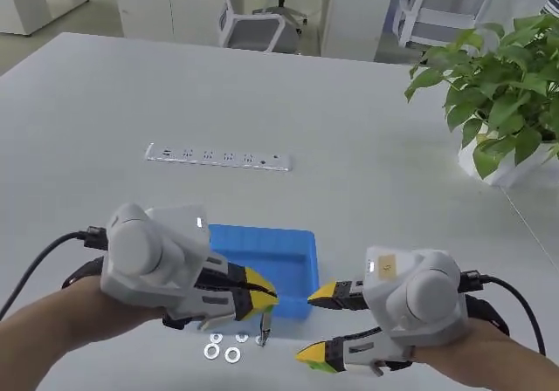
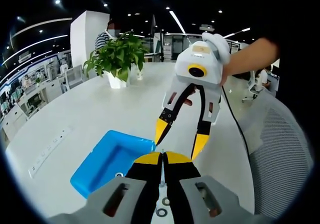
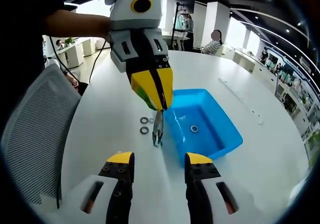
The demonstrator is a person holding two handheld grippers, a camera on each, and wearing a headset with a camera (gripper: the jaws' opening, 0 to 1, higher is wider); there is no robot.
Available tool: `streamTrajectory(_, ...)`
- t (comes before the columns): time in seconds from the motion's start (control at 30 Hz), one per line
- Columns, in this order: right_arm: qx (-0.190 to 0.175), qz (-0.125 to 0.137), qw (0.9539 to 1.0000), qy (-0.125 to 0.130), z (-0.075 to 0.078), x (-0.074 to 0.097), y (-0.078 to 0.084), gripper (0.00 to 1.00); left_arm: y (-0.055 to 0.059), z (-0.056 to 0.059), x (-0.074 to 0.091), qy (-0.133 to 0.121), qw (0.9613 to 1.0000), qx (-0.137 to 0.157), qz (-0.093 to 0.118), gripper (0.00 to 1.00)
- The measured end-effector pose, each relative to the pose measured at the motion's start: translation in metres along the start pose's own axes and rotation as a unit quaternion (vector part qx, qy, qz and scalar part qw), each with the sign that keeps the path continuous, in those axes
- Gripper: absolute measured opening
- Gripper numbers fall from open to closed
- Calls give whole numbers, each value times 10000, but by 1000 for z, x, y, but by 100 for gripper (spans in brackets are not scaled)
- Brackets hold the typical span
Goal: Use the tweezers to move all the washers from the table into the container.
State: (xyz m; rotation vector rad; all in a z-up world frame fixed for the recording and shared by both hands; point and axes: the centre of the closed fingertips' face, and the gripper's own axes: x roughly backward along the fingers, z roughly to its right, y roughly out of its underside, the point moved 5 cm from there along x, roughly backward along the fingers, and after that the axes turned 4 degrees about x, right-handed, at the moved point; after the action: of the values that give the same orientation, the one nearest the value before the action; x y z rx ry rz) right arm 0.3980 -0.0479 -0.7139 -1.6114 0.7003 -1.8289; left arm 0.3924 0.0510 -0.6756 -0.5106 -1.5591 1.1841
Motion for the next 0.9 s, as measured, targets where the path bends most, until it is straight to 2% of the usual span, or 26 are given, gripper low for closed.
streamTrajectory(0.53,66,16,9999,-107,-2,-8,-4,39,0,2,0,31,10000,-7,16,5)
streamTrajectory(0.9,298,32,9993,-243,3,-24,-8,31,0,2,1,112,9999,-108,-19,5)
